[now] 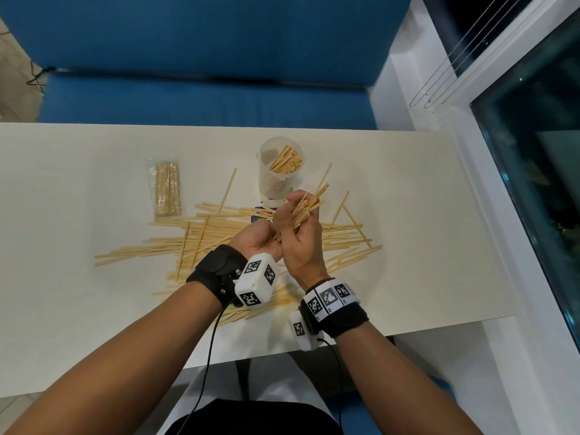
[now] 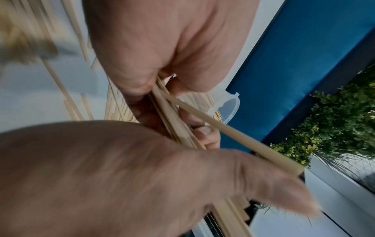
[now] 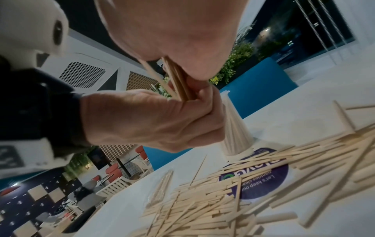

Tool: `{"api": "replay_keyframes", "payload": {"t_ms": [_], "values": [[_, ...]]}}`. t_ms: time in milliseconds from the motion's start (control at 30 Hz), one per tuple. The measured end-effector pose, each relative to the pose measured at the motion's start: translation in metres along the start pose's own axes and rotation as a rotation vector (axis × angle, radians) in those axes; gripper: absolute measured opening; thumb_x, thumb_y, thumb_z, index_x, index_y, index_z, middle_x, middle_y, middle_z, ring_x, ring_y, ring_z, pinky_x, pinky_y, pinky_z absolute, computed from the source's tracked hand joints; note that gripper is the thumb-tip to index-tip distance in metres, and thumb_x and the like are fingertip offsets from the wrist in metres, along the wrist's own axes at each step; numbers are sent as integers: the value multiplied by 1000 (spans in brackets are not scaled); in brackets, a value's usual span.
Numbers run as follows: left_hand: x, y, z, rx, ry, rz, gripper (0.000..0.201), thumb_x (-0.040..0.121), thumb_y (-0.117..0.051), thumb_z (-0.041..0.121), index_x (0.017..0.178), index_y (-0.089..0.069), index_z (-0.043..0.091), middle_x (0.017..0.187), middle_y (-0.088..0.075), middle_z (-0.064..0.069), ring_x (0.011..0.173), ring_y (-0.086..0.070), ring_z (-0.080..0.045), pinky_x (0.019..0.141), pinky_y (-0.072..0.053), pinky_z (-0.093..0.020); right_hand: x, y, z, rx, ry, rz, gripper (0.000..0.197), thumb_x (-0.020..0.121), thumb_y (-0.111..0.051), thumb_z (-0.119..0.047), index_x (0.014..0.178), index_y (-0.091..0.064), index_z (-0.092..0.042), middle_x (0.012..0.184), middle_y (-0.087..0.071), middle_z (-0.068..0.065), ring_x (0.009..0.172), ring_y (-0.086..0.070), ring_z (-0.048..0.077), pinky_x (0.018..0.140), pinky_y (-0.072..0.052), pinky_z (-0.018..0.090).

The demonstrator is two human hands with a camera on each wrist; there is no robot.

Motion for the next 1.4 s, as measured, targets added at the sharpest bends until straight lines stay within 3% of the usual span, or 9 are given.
{"api": "replay_keyframes", "payload": {"t_ms": [133, 333, 633, 767, 867, 967, 1067, 1200, 1400], "values": [[-6, 4, -1, 8, 34, -50, 34, 92, -51, -11, 125, -57, -9, 114, -65, -32, 107, -68, -47, 91, -56, -60, -3, 3, -1, -11, 52, -105, 58, 94, -68, -51, 126, -45, -7, 92, -51, 20, 78, -54, 25, 76, -50, 32], [-3, -4, -5, 69, -131, 72, 27, 101, -42, -1, 112, -62, -15, 103, -69, -32, 103, -68, -42, 101, -49, -48, 1, 3, 8, -79, 21, 17, 7, 106, -55, -10, 107, -58, -4, 87, -64, 8, 82, -64, 17, 79, -55, 29], [-4, -3, 0, 135, -153, 177, 30, 104, -39, 2, 121, -62, -9, 115, -69, -25, 112, -67, -35, 101, -51, -44, 4, -8, 12, -84, -146, 138, 33, 107, -55, -37, 100, -69, -7, 86, -71, 0, 82, -70, 14, 78, -58, 31], [-9, -5, 0, 233, -200, 134, 43, 102, -32, -2, 118, -71, 5, 115, -72, -19, 100, -74, -34, 93, -55, -46, 12, -5, 10, -86, -167, 161, 44, 107, -54, -36, 91, -66, 3, 81, -72, 15, 74, -71, 20, 68, -55, 18], [-15, -8, 4, 526, -194, 197, 27, 101, -44, 13, 108, -69, 8, 94, -69, -14, 80, -71, -29, 77, -61, -44, 23, 0, 3, -40, -192, 197, 46, 108, -48, -40, 88, -58, -1, 65, -64, 2, 59, -62, 18, 58, -51, 22], [-21, -13, 17, 768, -263, 237, 28, 99, -53, 28, 108, -64, 5, 99, -66, -13, 89, -65, -27, 90, -55, -43, 34, 7, -6, 21, -182, 126, 35, 109, -46, -42, 93, -56, -12, 60, -55, -14, 53, -52, 8, 52, -46, 27], [-32, -30, 27, 885, -469, 34, 30, 99, -59, 33, 114, -64, 8, 100, -65, -7, 91, -63, -19, 86, -53, -37, 41, 10, -6, -117, -273, -55, 42, 109, -45, -47, 104, -65, -11, 76, -70, -4, 63, -67, 10, 56, -55, 31], [-33, -45, 26, 1232, -553, 6, 47, 92, -72, 38, 127, -61, 8, 119, -72, -7, 109, -69, -20, 96, -54, -36, 38, 2, -9, -383, -341, -281, 37, 109, -44, -41, 118, -68, -15, 74, -66, -1, 43, -53, -2, 41, -41, 22], [-19, -24, 21, 1367, -660, 174, 36, 106, -47, 42, 120, -57, 10, 105, -73, -12, 90, -71, -25, 77, -57, -42, 26, -1, -19, -315, -474, -402, 25, 106, -38, -15, 87, -55, -13, 62, -52, 3, 42, -47, 12, 48, -41, 31]]}}
Point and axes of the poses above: each hand's wrist, its own x-axis towards the middle knuckle, its own y-axis out of the back of the hand, z = x × y, the point moved 1 cm from there along x, towards the middle knuckle
